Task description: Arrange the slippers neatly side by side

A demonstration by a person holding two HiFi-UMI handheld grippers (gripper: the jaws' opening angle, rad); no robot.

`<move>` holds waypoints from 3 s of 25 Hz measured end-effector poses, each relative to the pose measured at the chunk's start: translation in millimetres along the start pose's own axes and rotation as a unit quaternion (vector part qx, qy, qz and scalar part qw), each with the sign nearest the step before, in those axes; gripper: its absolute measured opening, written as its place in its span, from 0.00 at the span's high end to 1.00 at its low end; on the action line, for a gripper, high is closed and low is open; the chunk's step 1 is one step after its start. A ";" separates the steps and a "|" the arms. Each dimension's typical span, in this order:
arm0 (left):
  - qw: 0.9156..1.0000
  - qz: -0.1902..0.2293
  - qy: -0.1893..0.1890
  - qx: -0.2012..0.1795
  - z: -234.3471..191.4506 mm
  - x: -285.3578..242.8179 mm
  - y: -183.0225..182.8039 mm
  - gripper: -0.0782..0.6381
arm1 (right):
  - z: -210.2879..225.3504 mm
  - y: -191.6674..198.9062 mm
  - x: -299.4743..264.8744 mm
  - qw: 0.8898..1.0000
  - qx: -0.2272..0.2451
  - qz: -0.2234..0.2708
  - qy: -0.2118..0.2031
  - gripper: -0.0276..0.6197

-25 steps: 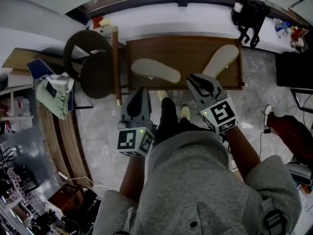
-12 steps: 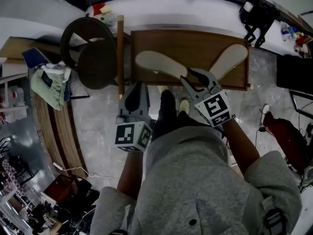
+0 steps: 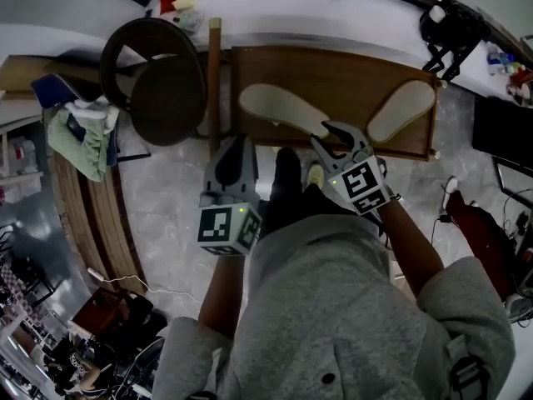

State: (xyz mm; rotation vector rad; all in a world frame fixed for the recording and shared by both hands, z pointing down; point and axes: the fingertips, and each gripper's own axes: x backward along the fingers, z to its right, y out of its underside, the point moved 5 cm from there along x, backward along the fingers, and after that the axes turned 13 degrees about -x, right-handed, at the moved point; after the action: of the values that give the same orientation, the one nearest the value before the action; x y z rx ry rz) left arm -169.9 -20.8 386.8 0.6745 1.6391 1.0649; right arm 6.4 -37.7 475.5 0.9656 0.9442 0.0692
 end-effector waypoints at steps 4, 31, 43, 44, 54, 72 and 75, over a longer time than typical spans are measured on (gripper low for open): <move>1.000 -0.010 -0.002 0.006 -12.8 -7.3 3.6 0.85 | -0.8 10.7 -23.4 1.000 0.008 -0.029 -0.003 0.77; 0.998 -0.052 -0.007 0.038 -47.9 -34.4 24.8 0.85 | 16.1 95.3 -119.3 0.977 0.055 -0.194 0.069 0.73; 0.998 -0.052 -0.007 0.040 -43.0 -32.3 24.3 0.85 | 15.6 103.4 -122.8 0.969 0.082 -0.205 0.106 0.69; 0.998 -0.052 -0.007 0.039 -42.6 -31.8 24.2 0.85 | 18.3 104.2 -123.1 0.967 0.087 -0.206 0.119 0.69; 0.998 -0.048 -0.007 0.037 -39.6 -27.1 21.0 0.85 | 31.1 83.4 -119.7 0.964 0.123 -0.181 0.150 0.80; 0.999 -0.024 0.017 0.014 -27.9 -28.3 1.3 0.85 | 38.1 12.2 -65.4 0.921 -0.385 0.010 -0.055 0.89; 0.999 -0.025 0.024 0.006 -22.8 -31.5 -2.3 0.85 | 51.1 28.7 -65.9 0.860 -0.505 0.030 -0.070 0.89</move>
State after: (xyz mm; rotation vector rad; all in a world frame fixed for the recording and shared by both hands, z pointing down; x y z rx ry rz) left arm -181.3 -55.3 400.9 0.6172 1.6961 1.0444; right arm 11.9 -83.8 550.5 0.0117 0.5988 0.4923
